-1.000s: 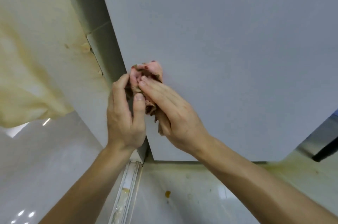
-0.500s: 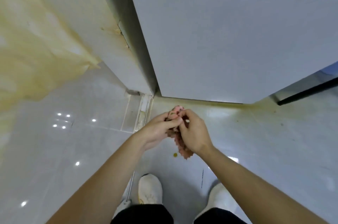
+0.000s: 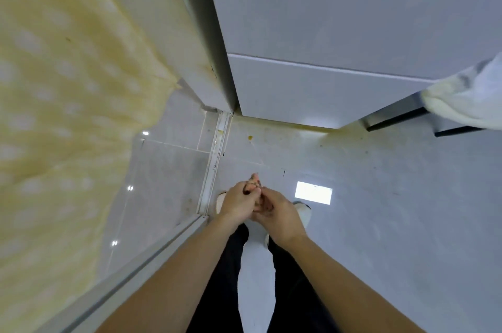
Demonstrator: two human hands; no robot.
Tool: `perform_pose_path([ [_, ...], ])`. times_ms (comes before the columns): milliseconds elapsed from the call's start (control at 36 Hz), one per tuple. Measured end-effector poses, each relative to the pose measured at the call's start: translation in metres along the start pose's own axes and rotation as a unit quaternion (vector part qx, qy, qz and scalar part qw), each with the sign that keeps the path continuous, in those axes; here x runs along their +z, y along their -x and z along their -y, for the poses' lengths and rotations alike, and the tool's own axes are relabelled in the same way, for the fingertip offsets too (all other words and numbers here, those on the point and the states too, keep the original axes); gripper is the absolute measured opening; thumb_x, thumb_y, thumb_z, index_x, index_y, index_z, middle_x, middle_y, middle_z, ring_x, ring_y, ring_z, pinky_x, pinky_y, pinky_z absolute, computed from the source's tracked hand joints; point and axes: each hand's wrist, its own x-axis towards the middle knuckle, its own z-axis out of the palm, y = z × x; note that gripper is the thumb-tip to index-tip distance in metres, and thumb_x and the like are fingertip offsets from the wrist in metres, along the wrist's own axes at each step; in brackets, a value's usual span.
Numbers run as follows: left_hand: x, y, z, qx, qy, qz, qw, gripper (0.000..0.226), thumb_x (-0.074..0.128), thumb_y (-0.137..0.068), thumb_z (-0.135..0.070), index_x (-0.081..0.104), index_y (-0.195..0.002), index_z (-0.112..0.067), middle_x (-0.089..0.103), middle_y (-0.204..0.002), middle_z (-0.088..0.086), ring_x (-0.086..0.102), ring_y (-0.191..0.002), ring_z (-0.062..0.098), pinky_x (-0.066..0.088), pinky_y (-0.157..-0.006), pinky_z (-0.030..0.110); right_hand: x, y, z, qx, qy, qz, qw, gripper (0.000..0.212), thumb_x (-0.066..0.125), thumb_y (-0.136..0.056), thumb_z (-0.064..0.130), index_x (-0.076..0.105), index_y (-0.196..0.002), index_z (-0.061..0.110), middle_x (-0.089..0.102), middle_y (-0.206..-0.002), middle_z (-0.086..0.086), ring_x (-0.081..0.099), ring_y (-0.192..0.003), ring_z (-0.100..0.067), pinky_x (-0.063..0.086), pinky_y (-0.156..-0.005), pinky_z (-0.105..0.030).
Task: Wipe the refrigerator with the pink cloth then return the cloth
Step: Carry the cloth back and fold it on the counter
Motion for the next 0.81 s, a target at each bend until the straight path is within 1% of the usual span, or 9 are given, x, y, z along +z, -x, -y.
perform_pose_path([
  [139, -0.014, 0.073, -0.029, 0.011, 0.049, 0.0, 0.999, 0.019, 0.065, -0.1, -0.029, 0.064, -0.119, -0.027, 0.073, -0.109, -0.001, 0.073, -0.099, 0.02, 0.063, -0.087, 0.047, -0.027, 0.057, 0.05, -0.022, 0.001, -0.031, 0.999, 0.043, 0.08, -0.089, 0.012, 0.069, -0.12, 0.039, 0.066, -0.093, 0.025, 0.061, -0.091, 0.011, 0.044, -0.078, -0.006],
  [194, -0.021, 0.091, -0.042, 0.019, 0.059, 0.011, 0.998, 0.018, 0.067, -0.099, -0.028, 0.065, -0.116, -0.03, 0.073, -0.108, -0.002, 0.073, -0.098, 0.018, 0.064, -0.086, 0.042, -0.04, 0.069, 0.064, -0.027, -0.015, -0.046, 0.998, 0.038, 0.082, -0.087, 0.014, 0.076, -0.118, 0.034, 0.072, -0.093, 0.019, 0.066, -0.087, 0.002, 0.049, -0.081, -0.011],
  [306, -0.031, 0.108, -0.067, 0.046, 0.063, 0.042, 0.996, 0.033, 0.072, -0.097, -0.032, 0.065, -0.128, -0.024, 0.075, -0.107, 0.001, 0.072, -0.086, 0.014, 0.054, -0.062, 0.023, -0.067, 0.077, 0.084, 0.001, -0.125, -0.066, 0.99, 0.027, 0.077, -0.089, -0.002, 0.083, -0.092, 0.025, 0.08, -0.095, 0.014, 0.079, -0.077, -0.019, 0.063, -0.081, -0.029],
  [361, -0.035, 0.114, -0.075, 0.048, 0.078, 0.052, 0.994, 0.03, 0.072, -0.098, -0.031, 0.066, -0.126, -0.024, 0.077, -0.096, 0.001, 0.07, -0.077, 0.013, 0.052, -0.062, 0.023, -0.077, 0.078, 0.093, 0.005, -0.157, -0.071, 0.985, 0.019, 0.076, -0.09, -0.005, 0.083, -0.087, 0.013, 0.081, -0.102, 0.008, 0.079, -0.075, -0.026, 0.065, -0.079, -0.033],
  [417, -0.04, 0.118, -0.079, 0.05, 0.101, 0.062, 0.992, 0.03, 0.074, -0.097, -0.032, 0.067, -0.124, -0.023, 0.077, -0.092, 0.002, 0.068, -0.073, 0.013, 0.052, -0.064, 0.026, -0.083, 0.08, 0.101, 0.016, -0.171, -0.078, 0.982, 0.008, 0.077, -0.09, -0.003, 0.082, -0.089, 0.004, 0.08, -0.107, -0.003, 0.079, -0.075, -0.026, 0.065, -0.073, -0.029],
  [500, -0.048, 0.124, -0.082, 0.064, 0.106, 0.068, 0.99, 0.035, 0.076, -0.094, -0.038, 0.068, -0.126, -0.024, 0.076, -0.102, 0.003, 0.07, -0.079, 0.012, 0.051, -0.066, 0.027, -0.087, 0.084, 0.111, 0.029, -0.186, -0.091, 0.978, 0.003, 0.08, -0.088, 0.0, 0.082, -0.09, -0.001, 0.078, -0.113, -0.005, 0.078, -0.078, -0.013, 0.059, -0.068, -0.017],
  [611, -0.06, 0.137, -0.089, 0.098, 0.097, 0.074, 0.988, 0.033, 0.074, -0.095, -0.043, 0.068, -0.123, -0.027, 0.075, -0.104, -0.003, 0.069, -0.079, 0.003, 0.051, -0.067, 0.018, -0.085, 0.094, 0.127, 0.035, -0.252, -0.122, 0.959, 0.012, 0.083, -0.086, 0.003, 0.078, -0.09, -0.007, 0.077, -0.11, -0.008, 0.075, -0.076, 0.001, 0.056, -0.065, -0.012],
  [722, -0.069, 0.146, -0.087, 0.128, 0.064, 0.09, 0.986, 0.036, 0.075, -0.094, -0.043, 0.065, -0.126, -0.032, 0.074, -0.116, -0.012, 0.071, -0.104, 0.002, 0.054, -0.092, 0.02, -0.076, 0.105, 0.137, 0.049, -0.289, -0.181, 0.939, 0.014, 0.084, -0.087, 0.014, 0.081, -0.097, 0.004, 0.08, -0.102, -0.003, 0.076, -0.088, -0.005, 0.056, -0.075, -0.016],
  [806, -0.074, 0.147, -0.088, 0.142, 0.042, 0.112, 0.983, 0.032, 0.077, -0.095, -0.022, 0.065, -0.125, -0.025, 0.077, -0.107, -0.01, 0.075, -0.093, 0.002, 0.054, -0.079, 0.013, -0.069, 0.111, 0.141, 0.054, -0.299, -0.24, 0.922, 0.007, 0.084, -0.089, 0.017, 0.081, -0.093, 0.012, 0.08, -0.099, 0.002, 0.074, -0.088, -0.004, 0.055, -0.078, -0.016],
])
